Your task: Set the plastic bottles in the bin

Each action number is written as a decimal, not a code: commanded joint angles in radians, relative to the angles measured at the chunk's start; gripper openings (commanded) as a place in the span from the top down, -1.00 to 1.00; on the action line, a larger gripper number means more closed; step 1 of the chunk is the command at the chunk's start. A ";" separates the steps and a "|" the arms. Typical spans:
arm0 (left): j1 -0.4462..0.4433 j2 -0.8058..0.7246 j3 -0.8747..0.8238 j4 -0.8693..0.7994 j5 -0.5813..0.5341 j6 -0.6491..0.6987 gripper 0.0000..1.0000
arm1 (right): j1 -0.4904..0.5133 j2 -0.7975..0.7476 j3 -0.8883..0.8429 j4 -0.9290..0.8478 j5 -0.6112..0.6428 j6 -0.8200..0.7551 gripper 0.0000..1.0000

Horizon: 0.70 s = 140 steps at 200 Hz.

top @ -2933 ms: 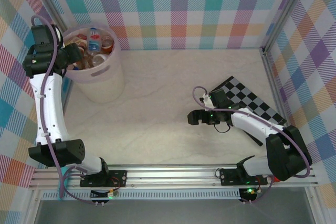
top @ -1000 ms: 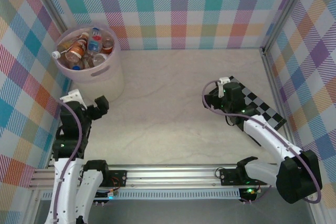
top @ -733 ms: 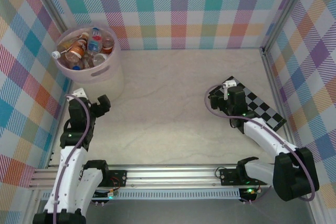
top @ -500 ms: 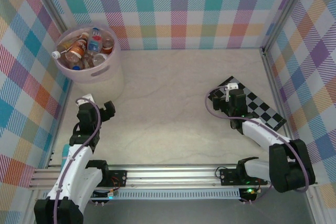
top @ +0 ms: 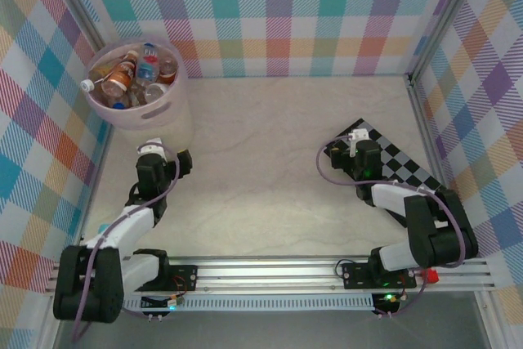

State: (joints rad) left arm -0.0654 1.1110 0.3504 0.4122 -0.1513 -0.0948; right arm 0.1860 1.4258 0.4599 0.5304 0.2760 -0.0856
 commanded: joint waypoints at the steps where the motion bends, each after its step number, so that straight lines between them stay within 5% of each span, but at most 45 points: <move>1: -0.013 0.072 0.011 0.186 -0.013 0.042 -0.99 | -0.023 0.044 0.004 0.164 -0.058 -0.026 -0.99; 140: -0.011 0.305 0.002 0.420 -0.035 0.099 -0.99 | -0.115 0.092 -0.096 0.365 -0.137 0.084 -0.99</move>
State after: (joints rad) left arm -0.0715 1.3609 0.3691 0.7284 -0.1764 -0.0055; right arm 0.0975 1.4769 0.3985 0.7765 0.1886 -0.0502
